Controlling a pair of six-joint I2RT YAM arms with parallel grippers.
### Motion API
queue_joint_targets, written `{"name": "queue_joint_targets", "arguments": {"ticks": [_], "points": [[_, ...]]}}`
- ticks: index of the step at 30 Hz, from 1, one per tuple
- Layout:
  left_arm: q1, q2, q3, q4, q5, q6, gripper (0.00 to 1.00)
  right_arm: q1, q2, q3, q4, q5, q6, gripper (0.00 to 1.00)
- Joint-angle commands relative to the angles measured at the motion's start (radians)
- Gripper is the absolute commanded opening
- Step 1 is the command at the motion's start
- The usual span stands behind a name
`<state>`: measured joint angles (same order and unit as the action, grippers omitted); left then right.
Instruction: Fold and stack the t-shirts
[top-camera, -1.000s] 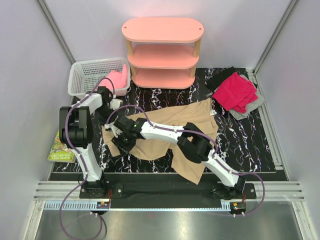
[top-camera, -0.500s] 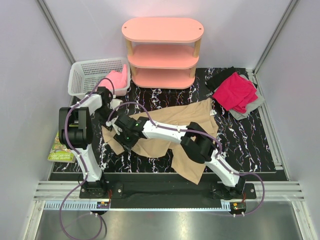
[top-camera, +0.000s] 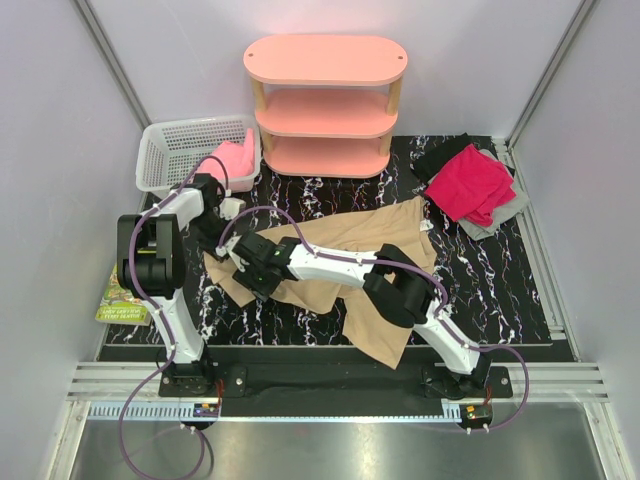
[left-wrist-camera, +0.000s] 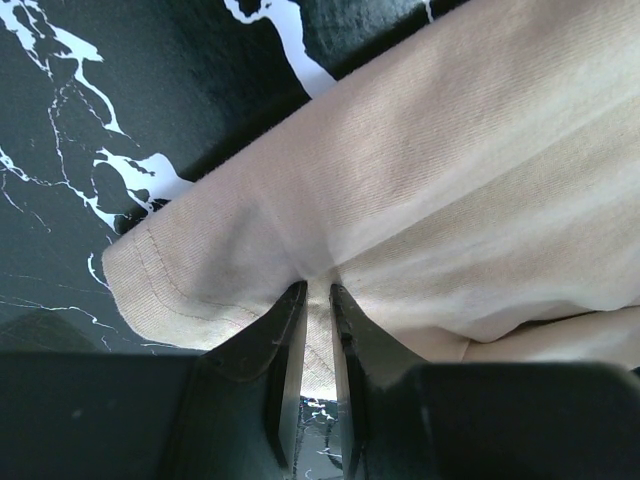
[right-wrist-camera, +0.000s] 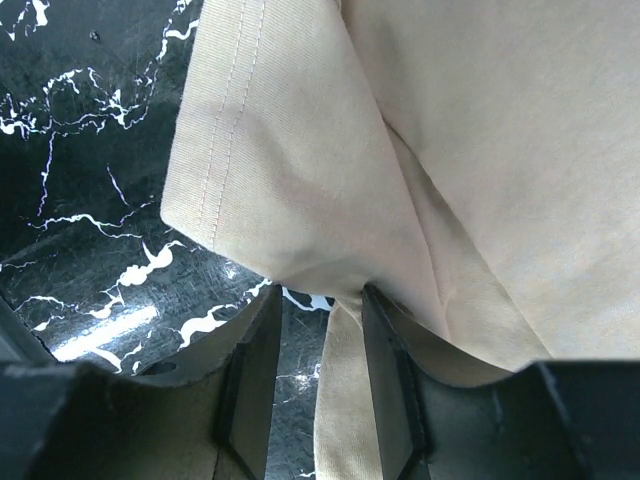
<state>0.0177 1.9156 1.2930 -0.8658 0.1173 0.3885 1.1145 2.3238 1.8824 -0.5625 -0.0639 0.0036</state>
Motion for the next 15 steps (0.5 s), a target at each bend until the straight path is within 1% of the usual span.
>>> {"name": "queue_joint_targets", "arguments": {"ticks": [1,3,5,6,9,12,15], "points": [[0.008,-0.006,-0.018,-0.006,0.025,0.003,0.22,0.005,-0.021,-0.025,-0.033,0.004,-0.01,0.45],[0.008,-0.007,-0.023,-0.004,0.025,0.003,0.22,0.005,-0.015,-0.025,-0.03,-0.007,-0.01,0.41],[0.008,-0.012,-0.031,-0.004,0.027,0.004,0.22,0.005,-0.011,-0.026,-0.03,-0.02,-0.01,0.33],[0.008,-0.01,-0.034,-0.004,0.027,0.004,0.22,0.005,-0.007,-0.028,-0.03,-0.025,0.019,0.2],[0.008,-0.013,-0.037,-0.006,0.027,0.006,0.22,0.007,-0.023,-0.025,-0.036,-0.06,0.044,0.0],[0.008,-0.012,-0.032,-0.004,0.028,0.004,0.22,0.022,-0.059,-0.016,-0.062,-0.117,0.056,0.0],[0.008,-0.007,-0.027,-0.004,0.031,0.004,0.22,0.044,-0.095,0.026,-0.135,-0.22,0.064,0.0]]}}
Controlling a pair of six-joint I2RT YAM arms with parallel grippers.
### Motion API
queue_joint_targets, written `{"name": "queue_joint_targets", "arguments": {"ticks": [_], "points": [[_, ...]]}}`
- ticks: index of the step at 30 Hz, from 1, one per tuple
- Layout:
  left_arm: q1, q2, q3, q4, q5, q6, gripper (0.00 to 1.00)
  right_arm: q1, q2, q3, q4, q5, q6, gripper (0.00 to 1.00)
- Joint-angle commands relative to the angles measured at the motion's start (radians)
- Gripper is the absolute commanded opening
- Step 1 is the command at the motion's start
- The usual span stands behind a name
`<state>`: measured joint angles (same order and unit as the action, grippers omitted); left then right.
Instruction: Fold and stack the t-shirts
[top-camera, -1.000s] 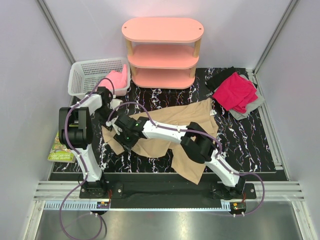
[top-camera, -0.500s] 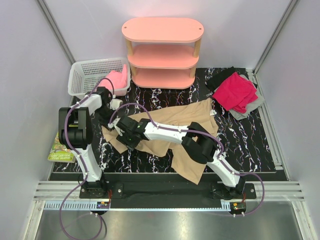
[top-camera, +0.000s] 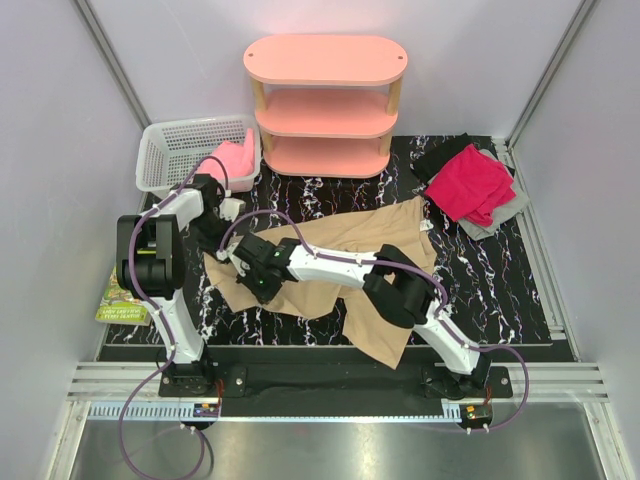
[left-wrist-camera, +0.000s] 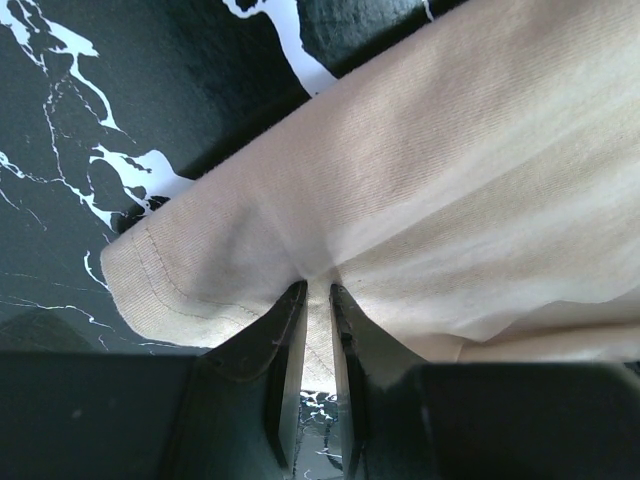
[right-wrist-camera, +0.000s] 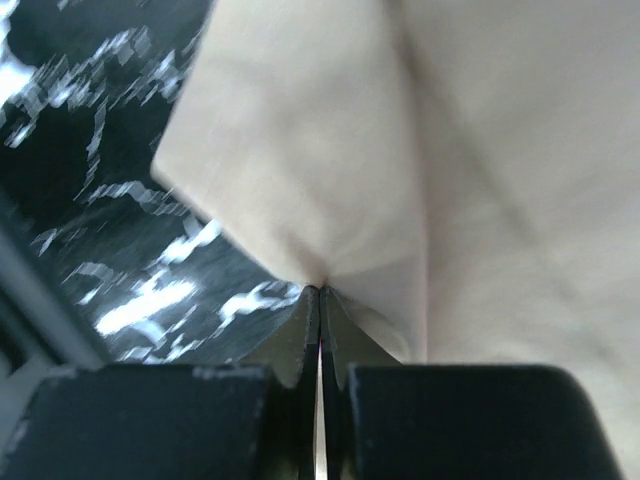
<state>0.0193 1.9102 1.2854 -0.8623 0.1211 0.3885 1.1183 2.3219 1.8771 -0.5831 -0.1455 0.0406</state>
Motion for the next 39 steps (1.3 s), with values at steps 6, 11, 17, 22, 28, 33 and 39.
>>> {"name": "queue_joint_targets", "arguments": {"ticks": [6,11,17,22,28,33,39], "points": [[0.007,0.006,-0.02,-0.006,0.029,0.004,0.22,0.092,-0.219,-0.009,-0.159,-0.223,0.045,0.07],[0.007,0.01,-0.015,-0.004,0.037,0.0,0.22,0.092,-0.266,-0.064,-0.158,-0.203,0.059,0.39],[0.007,0.003,-0.017,-0.007,0.032,-0.003,0.22,0.078,-0.234,-0.087,-0.158,-0.126,0.033,0.41],[0.007,-0.007,-0.021,-0.007,0.026,0.001,0.22,0.055,-0.197,-0.09,-0.15,-0.138,0.035,0.38],[0.005,-0.002,-0.014,-0.006,0.029,-0.004,0.22,0.041,-0.177,-0.107,-0.126,-0.154,0.045,0.36],[0.007,0.003,-0.001,-0.011,0.041,-0.01,0.22,0.034,-0.144,-0.107,-0.092,-0.169,0.054,0.35],[0.007,0.0,-0.008,-0.012,0.041,-0.007,0.21,0.015,-0.076,-0.07,-0.058,-0.204,0.067,0.35]]}}
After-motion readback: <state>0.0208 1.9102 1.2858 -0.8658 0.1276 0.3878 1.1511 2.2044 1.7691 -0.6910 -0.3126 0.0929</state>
